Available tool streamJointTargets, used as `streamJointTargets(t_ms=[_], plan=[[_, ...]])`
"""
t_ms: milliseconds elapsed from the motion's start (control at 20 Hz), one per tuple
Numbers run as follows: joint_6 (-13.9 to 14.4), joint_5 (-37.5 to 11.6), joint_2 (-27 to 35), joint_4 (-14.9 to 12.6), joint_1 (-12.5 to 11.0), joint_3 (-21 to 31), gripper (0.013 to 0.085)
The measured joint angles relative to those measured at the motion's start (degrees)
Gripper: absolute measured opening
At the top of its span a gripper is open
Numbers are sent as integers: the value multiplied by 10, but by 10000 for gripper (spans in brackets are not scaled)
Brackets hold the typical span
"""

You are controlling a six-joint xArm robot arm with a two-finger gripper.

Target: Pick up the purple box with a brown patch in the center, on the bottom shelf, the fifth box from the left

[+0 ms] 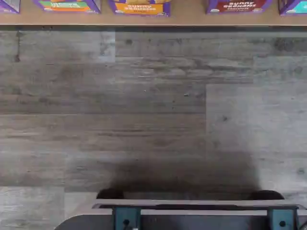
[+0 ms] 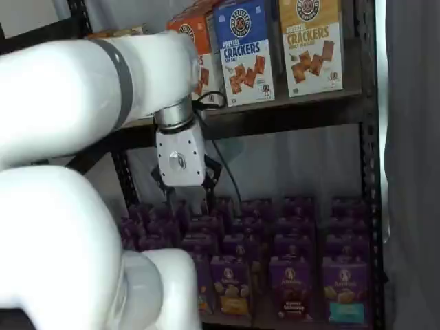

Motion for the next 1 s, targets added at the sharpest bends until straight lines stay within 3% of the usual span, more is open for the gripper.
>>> streamJointTargets(t_ms=[100,550,1000], plan=[[17,1,1,-24,14,-1,850],[28,-12,18,-43,20,6,850],[60,-95,64,-77,37,35,850]])
